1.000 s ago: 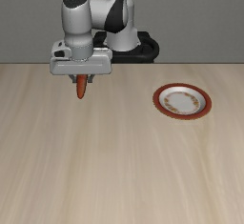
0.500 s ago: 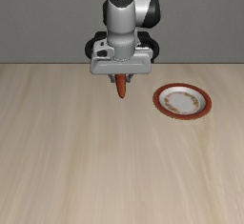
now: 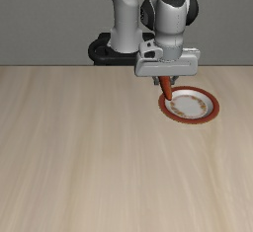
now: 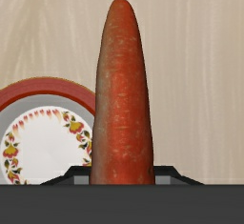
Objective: Pick the carrot on the table and place it on the plate
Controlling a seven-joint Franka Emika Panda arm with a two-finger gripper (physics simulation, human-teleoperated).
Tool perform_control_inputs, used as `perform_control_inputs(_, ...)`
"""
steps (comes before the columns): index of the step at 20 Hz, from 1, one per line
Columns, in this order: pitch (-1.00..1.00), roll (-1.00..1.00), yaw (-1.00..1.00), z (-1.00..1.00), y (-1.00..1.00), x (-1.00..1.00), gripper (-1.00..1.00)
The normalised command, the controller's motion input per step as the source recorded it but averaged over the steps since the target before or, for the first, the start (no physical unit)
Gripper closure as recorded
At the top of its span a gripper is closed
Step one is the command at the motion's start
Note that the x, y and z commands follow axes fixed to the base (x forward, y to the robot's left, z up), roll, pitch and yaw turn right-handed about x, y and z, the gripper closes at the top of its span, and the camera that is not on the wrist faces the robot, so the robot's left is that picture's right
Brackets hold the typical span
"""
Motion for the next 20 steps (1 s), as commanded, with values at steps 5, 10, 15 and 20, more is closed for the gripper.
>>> perform_control_inputs(5, 0.0, 0.0, 0.0, 0.0, 0.8, -0.2, 1.0)
perform_control_inputs(10, 0.0, 0.0, 0.0, 0.0, 0.2, -0.2, -1.0)
perform_control_inputs(15, 0.0, 0.0, 0.0, 0.0, 0.0, 0.0, -1.0)
perform_control_inputs(20, 0.0, 0.0, 0.0, 0.0, 0.0, 0.0, -1.0)
